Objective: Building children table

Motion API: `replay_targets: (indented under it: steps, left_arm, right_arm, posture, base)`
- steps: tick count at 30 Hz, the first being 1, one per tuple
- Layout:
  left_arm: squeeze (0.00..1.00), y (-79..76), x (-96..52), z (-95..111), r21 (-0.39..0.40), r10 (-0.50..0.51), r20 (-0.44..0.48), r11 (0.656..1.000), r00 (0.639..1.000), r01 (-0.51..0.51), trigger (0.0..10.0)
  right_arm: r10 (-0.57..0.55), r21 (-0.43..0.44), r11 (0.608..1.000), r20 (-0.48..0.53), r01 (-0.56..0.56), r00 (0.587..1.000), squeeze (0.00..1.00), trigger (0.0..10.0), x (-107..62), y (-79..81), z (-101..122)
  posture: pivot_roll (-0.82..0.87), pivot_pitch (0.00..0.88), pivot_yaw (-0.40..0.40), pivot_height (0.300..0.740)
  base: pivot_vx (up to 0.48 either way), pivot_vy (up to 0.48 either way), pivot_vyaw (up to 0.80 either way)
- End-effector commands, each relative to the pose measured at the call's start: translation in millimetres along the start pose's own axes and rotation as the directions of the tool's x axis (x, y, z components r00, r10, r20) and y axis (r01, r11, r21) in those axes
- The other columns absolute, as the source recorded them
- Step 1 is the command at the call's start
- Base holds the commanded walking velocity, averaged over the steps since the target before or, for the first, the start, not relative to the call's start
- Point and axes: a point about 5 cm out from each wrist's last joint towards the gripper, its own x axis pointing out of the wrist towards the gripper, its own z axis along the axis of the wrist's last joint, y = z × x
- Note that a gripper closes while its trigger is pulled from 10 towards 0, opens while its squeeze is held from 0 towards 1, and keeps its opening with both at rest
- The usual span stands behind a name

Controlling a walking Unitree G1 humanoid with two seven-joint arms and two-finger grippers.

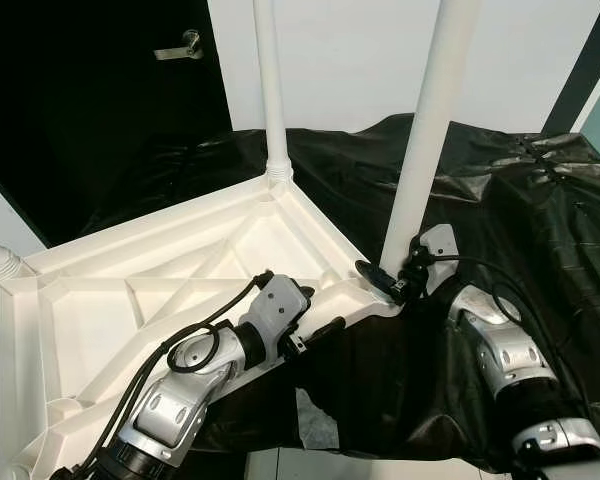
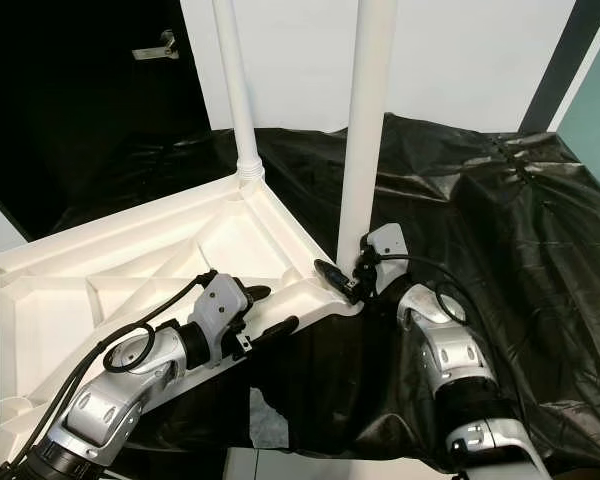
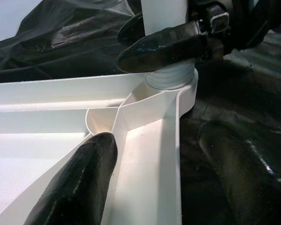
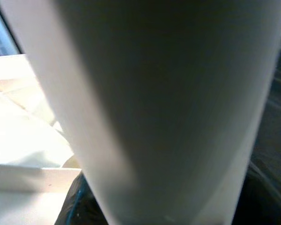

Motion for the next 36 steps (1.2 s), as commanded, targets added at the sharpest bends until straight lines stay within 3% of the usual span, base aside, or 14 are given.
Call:
replay_targets:
  steps: [1,5,6,12,13,14,15,16,22,28,29,32,34,36]
  left_arm:
    - [0.0,-1.5,-0.8,-3,0.001,-0.022,-0.019,1.0,1.0,0.022,10.0]
    - [0.0,-2.1,-0.6,-3,0.0,-0.024,-0.018,1.0,1.0,0.024,10.0]
    - [0.0,-2.3,-0.6,-3,-0.002,-0.025,-0.02,1.0,0.999,0.025,10.0]
    - [0.0,-2.5,-1.4,-4,-0.002,-0.03,-0.022,1.0,0.999,0.03,10.0]
    - [0.0,-2.4,-1.6,-4,0.001,-0.033,-0.023,0.999,0.999,0.033,10.0]
    - [0.0,-2.4,-1.6,-4,0.001,-0.033,-0.023,0.999,0.999,0.033,10.0]
    - [0.0,-1.7,-1.4,-3,0.005,-0.037,-0.023,0.999,0.999,0.037,10.0]
    - [0.0,-1.5,-1.2,-3,0.005,-0.037,-0.022,0.999,0.999,0.037,10.0]
    - [0.0,-2.7,-0.5,-3,0.007,-0.045,-0.021,0.999,0.999,0.046,10.0]
    - [0.0,-3.0,1.3,-2,0.012,-0.055,-0.02,0.998,0.998,0.055,10.0]
    - [0.0,-2.5,1.6,-2,0.013,-0.055,-0.02,0.998,0.998,0.055,10.0]
    - [0.0,-2.2,1.7,-2,0.015,-0.053,-0.019,0.998,0.998,0.053,10.0]
    - [0.0,-2.8,2.3,-2,0.017,-0.052,-0.017,0.998,0.999,0.052,10.0]
    - [0.0,-2.9,2.4,-2,0.018,-0.052,-0.017,0.998,0.998,0.053,10.0]
  right_arm:
    - [-0.049,0.011,0.999,-0.069,0.05,0.996,0.0,10.0,-2.7,5.8,-14]
    - [-0.152,0.026,0.988,-0.077,0.154,0.985,0.0,10.0,-2.6,8.4,-15]
    - [-0.25,0.035,0.966,-0.092,0.254,0.964,0.0,10.0,-3.7,10.0,-18]
    - [-0.353,0.041,0.933,-0.098,0.358,0.93,0.0,10.0,-5.6,14.9,-19]
    - [-0.408,0.056,0.908,-0.101,0.414,0.907,0.0,10.0,-5.6,19.1,-20]
    - [-0.408,0.056,0.908,-0.101,0.414,0.907,0.0,10.0,-5.6,19.1,-20]
    - [-0.5,0.092,0.857,-0.094,0.507,0.861,0.0,10.0,-4.6,29.0,-16]
    - [-0.531,0.102,0.837,-0.088,0.537,0.843,0.0,10.0,-4.3,32.6,-14]
    - [-0.513,0.129,0.845,-0.08,0.519,0.855,0.0,10.0,0.8,45.9,-11]
    - [-0.527,0.113,0.839,-0.073,0.532,0.847,0.0,10.0,-2.3,42.5,-10]
    - [-0.53,0.106,0.839,-0.063,0.534,0.846,0.96,10.0,-2.8,41.8,-9]
    - [-0.514,0.126,0.849,-0.022,0.513,0.857,1.0,10.0,-4.0,41.4,-3]
    - [-0.448,0.145,0.887,0.039,0.439,0.893,1.0,10.0,-8.3,44.6,4]
    - [-0.436,0.137,0.894,0.048,0.427,0.898,1.0,10.0,-9.7,45.4,5]
  posture:
    - [0.0,0.0,-0.007,0.74]
    - [0.0,0.0,-0.005,0.74]
    - [0.0,0.0,-0.005,0.74]
    - [0.0,0.0,0.002,0.74]
    - [0.0,0.0,0.002,0.74]
    - [0.0,0.0,0.002,0.74]
    - [0.0,0.0,0.004,0.74]
    - [0.0,0.0,0.005,0.74]
    - [-0.01,0.0,0.006,0.74]
    - [-0.01,0.0,0.004,0.74]
    - [-0.01,0.0,0.004,0.74]
    - [0.0,0.0,0.003,0.74]
    - [-0.01,0.0,-0.002,0.74]
    - [-0.01,0.0,-0.002,0.74]
  base:
    - [0.0,0.0,0.0]
    - [0.0,0.0,0.0]
    - [0.0,0.0,0.0]
    - [0.0,0.0,0.0]
    - [0.0,0.0,0.0]
    - [0.0,0.0,0.0]
    - [0.0,0.0,0.0]
    - [0.0,0.0,0.0]
    - [0.0,0.0,0.0]
    - [0.0,0.0,0.0]
    - [0.0,0.0,0.0]
    - [0.0,0.0,0.0]
    - [0.0,0.0,0.0]
    - [0.0,0.0,0.0]
